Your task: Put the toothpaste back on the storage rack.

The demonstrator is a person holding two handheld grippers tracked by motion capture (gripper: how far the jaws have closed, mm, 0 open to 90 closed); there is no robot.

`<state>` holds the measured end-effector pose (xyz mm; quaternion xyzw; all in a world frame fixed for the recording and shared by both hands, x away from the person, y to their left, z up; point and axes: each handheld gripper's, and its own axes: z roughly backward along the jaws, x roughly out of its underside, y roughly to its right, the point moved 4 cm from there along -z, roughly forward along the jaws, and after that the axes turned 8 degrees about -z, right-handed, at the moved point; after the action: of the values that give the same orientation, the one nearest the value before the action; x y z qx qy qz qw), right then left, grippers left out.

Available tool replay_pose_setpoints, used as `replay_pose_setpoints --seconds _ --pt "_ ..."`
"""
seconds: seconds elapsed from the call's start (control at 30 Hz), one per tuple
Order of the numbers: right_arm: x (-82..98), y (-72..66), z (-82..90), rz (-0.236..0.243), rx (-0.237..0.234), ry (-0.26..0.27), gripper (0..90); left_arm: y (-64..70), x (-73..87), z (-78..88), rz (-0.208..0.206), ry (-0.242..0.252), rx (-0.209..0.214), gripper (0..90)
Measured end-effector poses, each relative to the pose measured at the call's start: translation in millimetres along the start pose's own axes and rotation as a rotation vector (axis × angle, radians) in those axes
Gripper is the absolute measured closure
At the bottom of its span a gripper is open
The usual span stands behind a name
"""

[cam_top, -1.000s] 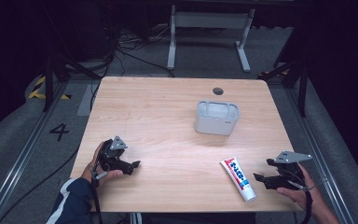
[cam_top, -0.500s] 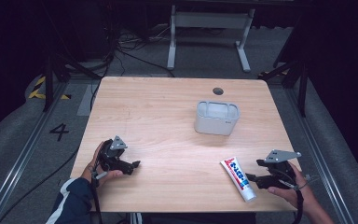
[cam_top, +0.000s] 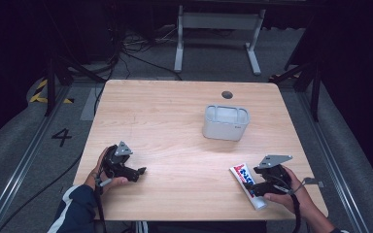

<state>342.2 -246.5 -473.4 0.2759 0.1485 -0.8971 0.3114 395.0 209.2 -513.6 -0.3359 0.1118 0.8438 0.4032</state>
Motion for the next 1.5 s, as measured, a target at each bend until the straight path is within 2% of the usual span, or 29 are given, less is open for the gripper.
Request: replay_pose_setpoints --seconds 0.2,0.33,0.4,0.5,0.63,0.8,0.83,1.3,1.5 --pt "-5.6 -3.1 -15.9 -0.001 0.008 -0.06 28.7 0.0 0.0 0.0 0.0 0.0 0.0 0.2" --pt "-8.4 -5.4 -21.8 0.015 0.033 -0.08 26.9 -0.1 0.0 0.0 0.0 0.0 -0.001 0.2" --pt "-10.3 -5.4 -23.7 0.009 0.036 -0.08 27.6 -0.1 0.0 0.0 0.0 0.0 -0.001 0.2" --pt "-11.6 -6.3 -28.3 0.02 0.061 -0.1 28.3 0.0 0.0 0.0 0.0 0.0 0.0 0.2" --pt "-11.9 -7.1 -32.2 0.033 0.07 -0.124 29.6 0.0 0.0 0.0 0.0 0.0 -0.001 0.2" --pt "-15.0 -9.9 -35.1 0.009 0.052 -0.145 34.9 -0.2 0.0 0.0 -0.001 0.0 -0.002 0.2" --pt "-15.5 -10.6 -35.6 0.002 0.036 -0.14 36.8 -0.2 -0.1 0.0 -0.002 0.001 -0.003 0.2" --pt "-16.7 -15.5 -32.2 0.06 0.019 -0.173 56.0 -0.2 -0.1 -0.2 -0.001 0.001 -0.001 0.2" --pt "-16.5 -16.4 -30.5 0.088 0.025 -0.174 60.5 -0.2 -0.2 -0.3 0.0 0.003 -0.002 0.1"
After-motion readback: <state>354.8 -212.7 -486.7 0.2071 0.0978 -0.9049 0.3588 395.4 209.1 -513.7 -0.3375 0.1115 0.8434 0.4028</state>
